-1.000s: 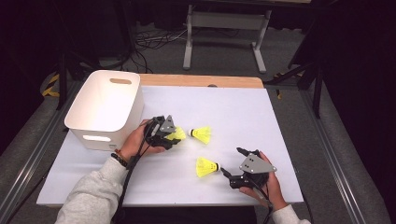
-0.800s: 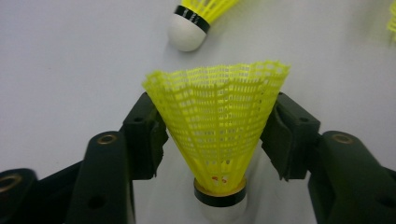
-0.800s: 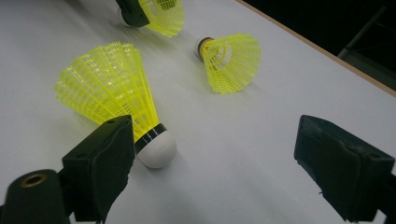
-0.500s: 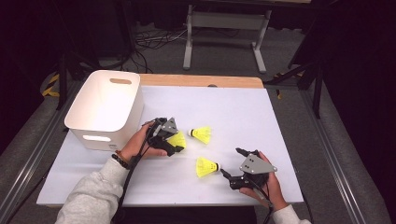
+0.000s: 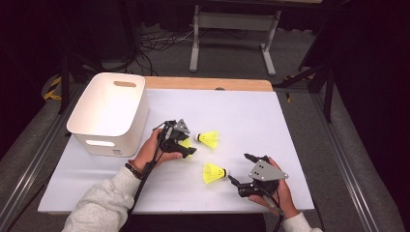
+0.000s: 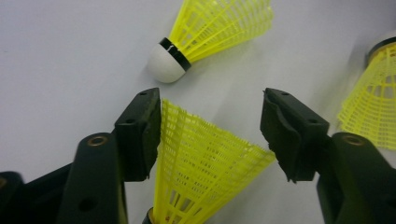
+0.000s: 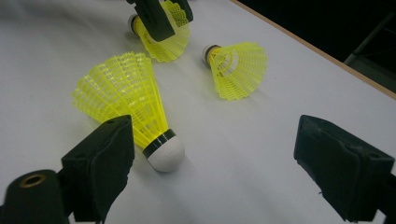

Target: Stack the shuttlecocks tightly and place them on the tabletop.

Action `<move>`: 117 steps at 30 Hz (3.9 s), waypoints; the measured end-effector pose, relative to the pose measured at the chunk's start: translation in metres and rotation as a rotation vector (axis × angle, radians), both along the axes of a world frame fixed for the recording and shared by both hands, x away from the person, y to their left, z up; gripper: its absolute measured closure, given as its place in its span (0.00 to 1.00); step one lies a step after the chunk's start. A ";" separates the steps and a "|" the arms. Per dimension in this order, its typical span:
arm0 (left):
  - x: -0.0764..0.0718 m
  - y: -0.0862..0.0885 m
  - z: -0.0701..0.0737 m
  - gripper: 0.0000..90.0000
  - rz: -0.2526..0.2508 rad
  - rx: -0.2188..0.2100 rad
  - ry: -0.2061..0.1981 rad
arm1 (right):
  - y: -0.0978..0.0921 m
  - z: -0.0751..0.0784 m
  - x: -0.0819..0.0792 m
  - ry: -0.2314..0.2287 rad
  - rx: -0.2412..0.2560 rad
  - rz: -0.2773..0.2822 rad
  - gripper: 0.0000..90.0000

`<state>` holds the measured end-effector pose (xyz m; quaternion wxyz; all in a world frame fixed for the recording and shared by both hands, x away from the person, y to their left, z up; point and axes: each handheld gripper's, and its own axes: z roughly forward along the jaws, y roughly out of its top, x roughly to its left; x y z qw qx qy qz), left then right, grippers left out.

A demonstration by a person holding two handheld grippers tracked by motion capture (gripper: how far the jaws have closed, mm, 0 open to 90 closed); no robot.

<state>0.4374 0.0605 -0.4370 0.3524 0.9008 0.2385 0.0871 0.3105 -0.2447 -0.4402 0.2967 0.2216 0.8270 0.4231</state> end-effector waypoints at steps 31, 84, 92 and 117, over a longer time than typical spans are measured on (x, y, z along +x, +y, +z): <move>0.024 0.003 0.017 0.99 0.121 0.188 -0.139 | 0.002 -0.002 0.000 0.015 -0.014 0.003 0.15; -0.014 0.024 0.036 0.46 0.006 -0.039 -0.257 | 0.000 0.002 0.000 0.007 -0.004 0.004 0.15; -0.018 0.034 0.023 0.34 0.042 -0.088 -0.271 | -0.001 0.003 0.000 0.003 -0.004 -0.003 0.15; -0.120 0.125 -0.020 0.12 -0.040 -0.262 -0.472 | -0.006 0.008 -0.001 -0.001 0.031 -0.022 0.17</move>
